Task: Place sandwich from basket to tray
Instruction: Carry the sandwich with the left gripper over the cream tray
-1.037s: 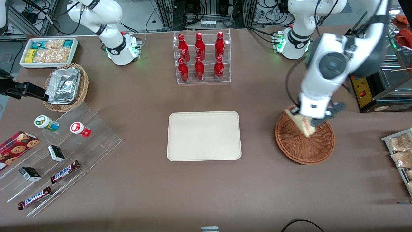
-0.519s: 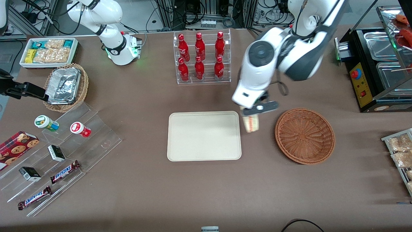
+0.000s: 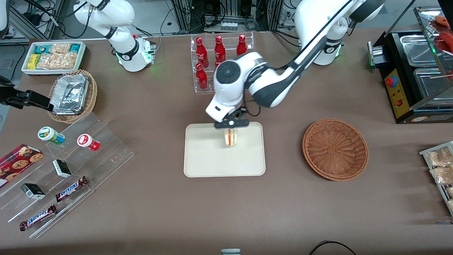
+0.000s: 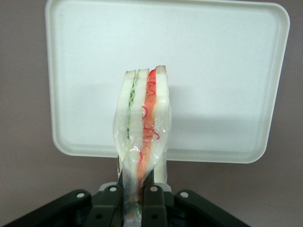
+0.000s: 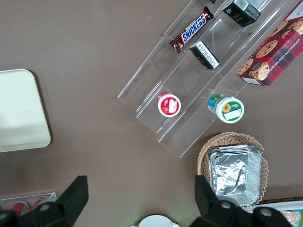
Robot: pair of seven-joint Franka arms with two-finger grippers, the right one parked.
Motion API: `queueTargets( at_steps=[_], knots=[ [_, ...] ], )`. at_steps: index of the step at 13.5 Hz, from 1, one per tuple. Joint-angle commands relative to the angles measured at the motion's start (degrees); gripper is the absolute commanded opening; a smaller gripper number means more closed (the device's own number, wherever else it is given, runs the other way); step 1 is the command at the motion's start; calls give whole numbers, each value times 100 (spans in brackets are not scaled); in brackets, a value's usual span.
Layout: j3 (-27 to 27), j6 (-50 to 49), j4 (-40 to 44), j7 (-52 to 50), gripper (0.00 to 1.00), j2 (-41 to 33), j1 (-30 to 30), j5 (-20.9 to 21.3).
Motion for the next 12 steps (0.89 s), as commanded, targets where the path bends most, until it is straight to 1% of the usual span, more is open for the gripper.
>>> queueTargets(
  at_steps=[1,2,3,4,6,12],
  knots=[
    [45,124,575,-6,0,685,-232,376],
    [45,273,576,-50,0,817,-294,621],
    [45,361,576,-15,0,905,-303,737],
    [53,397,611,2,0,1019,-277,755],
    [141,415,716,-15,0,1170,-294,930],
    [256,485,812,-6,0,1266,-321,984]
  ],
)
